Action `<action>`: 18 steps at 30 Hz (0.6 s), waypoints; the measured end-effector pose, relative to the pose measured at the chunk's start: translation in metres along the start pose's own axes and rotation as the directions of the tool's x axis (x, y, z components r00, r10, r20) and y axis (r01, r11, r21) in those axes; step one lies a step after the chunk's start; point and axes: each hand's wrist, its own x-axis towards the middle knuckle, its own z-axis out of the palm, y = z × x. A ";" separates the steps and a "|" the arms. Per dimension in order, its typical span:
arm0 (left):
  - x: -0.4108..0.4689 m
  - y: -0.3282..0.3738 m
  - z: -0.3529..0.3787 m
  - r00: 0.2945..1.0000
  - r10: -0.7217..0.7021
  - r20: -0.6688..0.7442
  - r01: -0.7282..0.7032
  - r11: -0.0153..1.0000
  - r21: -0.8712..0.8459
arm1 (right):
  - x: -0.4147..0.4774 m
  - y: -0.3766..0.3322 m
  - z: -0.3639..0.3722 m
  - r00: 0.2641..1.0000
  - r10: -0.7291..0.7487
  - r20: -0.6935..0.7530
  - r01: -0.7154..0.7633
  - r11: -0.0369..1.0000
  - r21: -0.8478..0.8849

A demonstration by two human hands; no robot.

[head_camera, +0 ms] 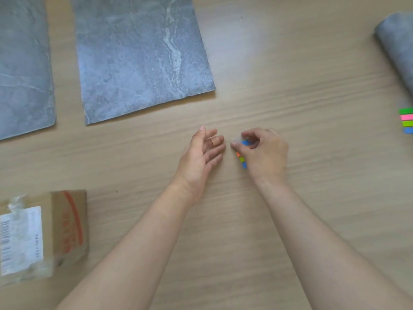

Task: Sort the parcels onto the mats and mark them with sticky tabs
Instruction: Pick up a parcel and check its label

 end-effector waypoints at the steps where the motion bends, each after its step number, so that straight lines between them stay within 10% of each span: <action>1: 0.002 0.001 0.000 1.000 -0.001 0.001 0.001 1.000 -0.005 | 0.001 -0.001 0.001 1.000 0.000 -0.009 0.000 1.000 -0.014; 18: 0.000 0.016 0.006 0.993 -0.079 0.088 0.077 0.997 0.025 | 0.001 -0.005 -0.015 0.994 0.044 0.097 -0.040 0.998 -0.044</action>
